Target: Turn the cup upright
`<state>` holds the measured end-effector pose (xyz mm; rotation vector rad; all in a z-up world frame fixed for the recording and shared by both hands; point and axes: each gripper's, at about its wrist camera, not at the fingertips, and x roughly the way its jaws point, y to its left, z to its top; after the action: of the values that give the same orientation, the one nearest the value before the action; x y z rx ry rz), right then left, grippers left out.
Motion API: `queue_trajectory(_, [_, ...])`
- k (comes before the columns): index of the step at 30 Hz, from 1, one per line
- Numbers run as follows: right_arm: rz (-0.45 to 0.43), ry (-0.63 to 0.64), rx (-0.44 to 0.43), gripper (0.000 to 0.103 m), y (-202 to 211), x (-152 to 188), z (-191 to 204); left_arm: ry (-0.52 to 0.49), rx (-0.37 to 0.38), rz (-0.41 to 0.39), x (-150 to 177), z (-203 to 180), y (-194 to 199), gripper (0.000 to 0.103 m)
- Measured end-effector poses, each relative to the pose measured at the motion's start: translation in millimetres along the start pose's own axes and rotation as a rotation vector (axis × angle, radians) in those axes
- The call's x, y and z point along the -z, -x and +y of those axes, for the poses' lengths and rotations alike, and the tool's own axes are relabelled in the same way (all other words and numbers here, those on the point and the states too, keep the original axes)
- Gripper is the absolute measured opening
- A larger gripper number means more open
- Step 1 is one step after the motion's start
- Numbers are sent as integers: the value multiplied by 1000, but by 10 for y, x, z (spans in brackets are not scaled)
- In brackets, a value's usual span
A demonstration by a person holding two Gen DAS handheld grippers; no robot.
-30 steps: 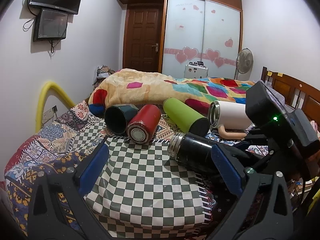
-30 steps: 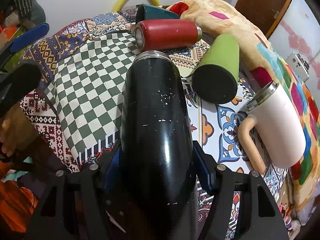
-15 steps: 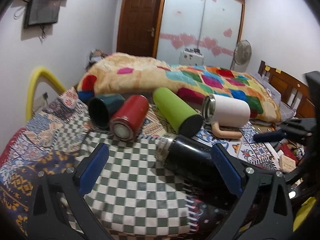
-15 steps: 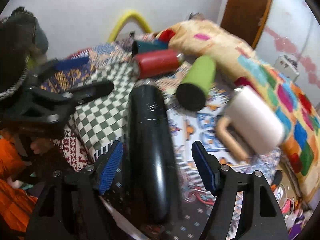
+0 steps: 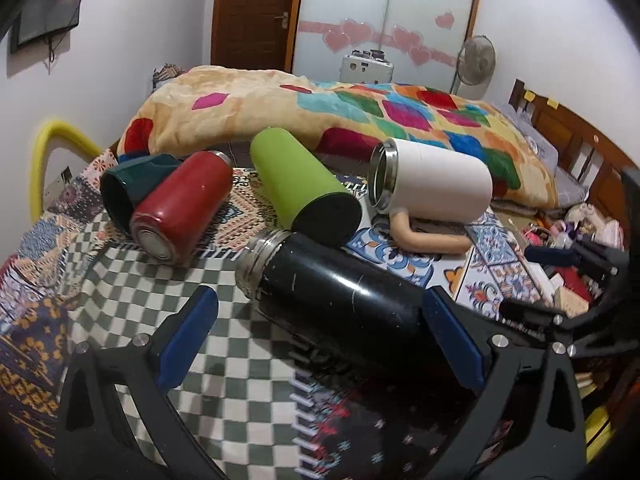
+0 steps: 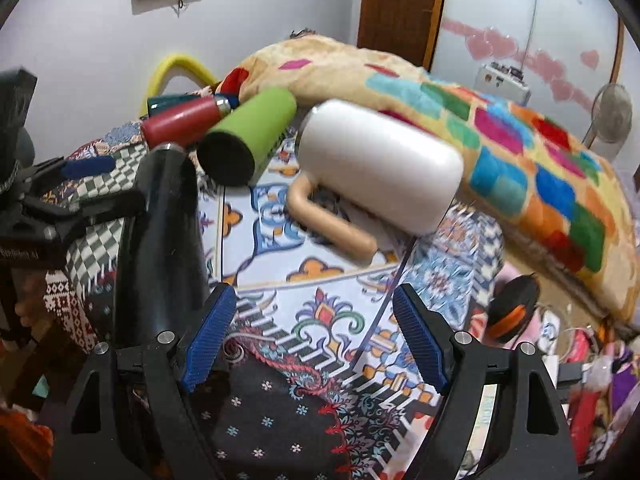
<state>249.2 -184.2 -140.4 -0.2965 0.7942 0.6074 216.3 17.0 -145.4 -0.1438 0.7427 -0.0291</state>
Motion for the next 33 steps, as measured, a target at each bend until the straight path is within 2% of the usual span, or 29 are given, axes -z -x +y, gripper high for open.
queue_trajectory(5, [-14, -17, -63, 79, 0, 68, -53, 57, 66, 60, -50, -35, -139, 103])
queue_trajectory(6, [-10, -12, -71, 79, -9, 88, -39, 66, 57, 68, -46, -41, -156, 103])
queue_trajectory(13, [-19, 12, -146, 79, 12, 232, 203, 52, 41, 96, 33, -29, -153, 103])
queue_trajectory(18, [-69, 0, -206, 79, 98, 264, 422, 2, 68, 183, 41, -37, -230, 103])
queue_trajectory(23, [-137, -58, -113, 79, 204, 306, 383, -124, 107, 275, -32, -176, -270, 96])
queue_trajectory(28, [-210, -128, -2, 79, 423, 385, 208, -293, 87, 318, -55, -441, -277, 89])
queue_trajectory(31, [-241, -151, 54, 79, 530, 411, 141, -351, 77, 329, -104, -576, -319, 82])
queue_trajectory(33, [-262, -152, 87, 79, 592, 428, 127, -355, 90, 346, -155, -609, -354, 75])
